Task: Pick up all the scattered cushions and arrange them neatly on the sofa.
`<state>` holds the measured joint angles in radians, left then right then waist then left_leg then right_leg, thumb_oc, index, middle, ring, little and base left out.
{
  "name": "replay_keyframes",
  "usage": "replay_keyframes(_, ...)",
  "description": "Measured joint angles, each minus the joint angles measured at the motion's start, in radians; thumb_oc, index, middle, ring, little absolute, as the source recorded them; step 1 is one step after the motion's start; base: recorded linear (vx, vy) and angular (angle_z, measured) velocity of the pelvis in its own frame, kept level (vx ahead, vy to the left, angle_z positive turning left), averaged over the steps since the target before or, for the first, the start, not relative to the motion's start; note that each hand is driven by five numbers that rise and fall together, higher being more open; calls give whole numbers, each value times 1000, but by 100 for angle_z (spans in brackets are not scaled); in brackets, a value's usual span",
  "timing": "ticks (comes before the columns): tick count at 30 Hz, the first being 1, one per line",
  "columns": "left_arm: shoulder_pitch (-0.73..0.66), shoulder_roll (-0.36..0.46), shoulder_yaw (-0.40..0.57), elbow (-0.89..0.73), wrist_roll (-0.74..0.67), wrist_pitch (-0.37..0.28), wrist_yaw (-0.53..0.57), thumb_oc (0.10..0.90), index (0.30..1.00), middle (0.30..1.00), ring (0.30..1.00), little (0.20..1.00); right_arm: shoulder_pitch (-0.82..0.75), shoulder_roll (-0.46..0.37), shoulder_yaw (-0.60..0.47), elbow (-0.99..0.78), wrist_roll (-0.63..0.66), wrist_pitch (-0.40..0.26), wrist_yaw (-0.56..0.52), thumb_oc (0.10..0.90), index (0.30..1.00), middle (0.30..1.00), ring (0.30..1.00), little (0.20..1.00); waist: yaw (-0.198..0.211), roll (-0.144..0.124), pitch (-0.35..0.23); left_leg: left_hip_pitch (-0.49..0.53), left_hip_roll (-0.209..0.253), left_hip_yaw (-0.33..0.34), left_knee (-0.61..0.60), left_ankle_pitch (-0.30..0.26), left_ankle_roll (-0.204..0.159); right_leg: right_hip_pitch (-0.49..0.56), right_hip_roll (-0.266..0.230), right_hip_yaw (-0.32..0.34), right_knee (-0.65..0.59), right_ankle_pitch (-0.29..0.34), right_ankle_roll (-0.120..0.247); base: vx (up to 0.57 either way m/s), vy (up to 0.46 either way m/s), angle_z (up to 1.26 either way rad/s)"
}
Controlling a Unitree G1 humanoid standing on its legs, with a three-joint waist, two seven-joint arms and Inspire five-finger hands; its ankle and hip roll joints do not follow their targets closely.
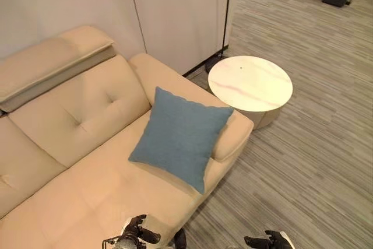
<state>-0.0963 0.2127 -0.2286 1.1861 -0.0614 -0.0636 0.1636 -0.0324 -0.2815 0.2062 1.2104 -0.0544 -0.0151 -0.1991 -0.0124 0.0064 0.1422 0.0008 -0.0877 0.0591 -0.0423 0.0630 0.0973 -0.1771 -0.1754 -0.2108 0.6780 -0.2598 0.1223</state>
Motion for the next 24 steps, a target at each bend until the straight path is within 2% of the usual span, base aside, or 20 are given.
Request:
replay_keyframes(1, 5, 7, -2, -14, -7, 0, 6, 800, 900, 900, 900, 900, -15, -3, 0, 0, -1, -1, -1, 800, 900, 900, 900, 900, 2, 5, 4, 13, -4, -24, 0, -18, 25, -39, -3, 33, -7, 2, -3, 159, -42, 39)
replay_keyframes(3, 8, 9, -2, -15, -18, 0, 7, 800, 900, 900, 900, 900, -27, -3, 0, -4, 0, -4, -2, 800, 900, 900, 900, 900, 0, 16, 5, 15, 4, -43, 0, -17, 23, -51, 14, 61, -104, 6, -9, 125, -69, 35)
replay_keyframes(5, 12, 14, -2, -16, -32, 1, 8, 800, 900, 900, 900, 900, -48, 2, 0, -10, 0, -14, -1, 800, 900, 900, 900, 900, 2, 13, 8, 18, 8, -53, -3, -18, 18, -82, 20, 82, -199, 27, -33, 171, -100, 23)
replay_keyframes(6, 10, 13, -3, -14, -34, 2, 7, 800, 900, 900, 900, 900, -65, 1, 4, -8, 0, -17, -1, 800, 900, 900, 900, 900, 0, 20, 9, 22, 21, -72, -14, -26, 8, -76, 54, 104, -310, 49, -33, 123, -63, 28)
replay_keyframes(7, 9, 15, -3, -16, -36, 2, 8, 800, 900, 900, 900, 900, -60, 5, -1, -8, 2, -16, -2, 800, 900, 900, 900, 900, -3, 18, 11, 25, 23, -79, -13, -16, -7, -58, 63, 102, -399, 112, -29, 145, -71, 34)
replay_keyframes(8, 14, 14, 0, -21, -40, 0, 9, 800, 900, 900, 900, 900, -55, 8, -3, -15, 4, -15, -2, 800, 900, 900, 900, 900, 0, 7, 11, 47, 24, -80, -24, -18, -22, -32, 62, 82, -431, 192, -28, 143, -75, 7)
replay_keyframes(9, 42, 6, 3, -29, -56, -2, 11, 800, 900, 900, 900, 900, -40, 15, -11, -20, 4, -13, -2, 800, 900, 900, 900, 900, 20, 8, 7, 88, 42, -65, -32, -33, -45, 14, 73, 66, -475, 245, -51, 84, -48, -15)
replay_keyframes(12, 55, -8, 8, -34, -66, -4, 11, 800, 900, 900, 900, 900, -20, 11, -24, -81, 7, -14, -10, 800, 900, 900, 900, 900, 23, 22, -10, 87, 84, -65, -14, -57, -77, 68, 121, 52, -564, 272, -84, 108, -53, -8)
replay_keyframes(16, 57, -22, 36, -70, -78, -12, 13, 800, 900, 900, 900, 900, -6, -17, -32, -208, 22, -19, -23, 800, 900, 900, 900, 900, 24, 30, -18, 90, 108, -63, -10, -66, -92, 118, 154, 49, -657, 315, -113, 79, -30, -2)
replay_keyframes(20, 76, -36, 43, -130, -98, -20, 23, 800, 900, 900, 900, 900, 18, -63, -62, -363, 20, -27, -39, 800, 900, 900, 900, 900, 22, 45, -33, 105, 113, -64, -27, -66, -100, 167, 168, 49, -744, 349, -108, 47, -13, 2)
replay_keyframes(24, 101, -38, 45, -184, -105, -19, 25, 800, 900, 900, 900, 900, 50, -94, -94, -473, 11, -32, -54, 800, 900, 900, 900, 900, 21, 43, -44, 120, 114, -65, -46, -61, -107, 189, 171, 47, -771, 362, -107, 9, -3, 0)
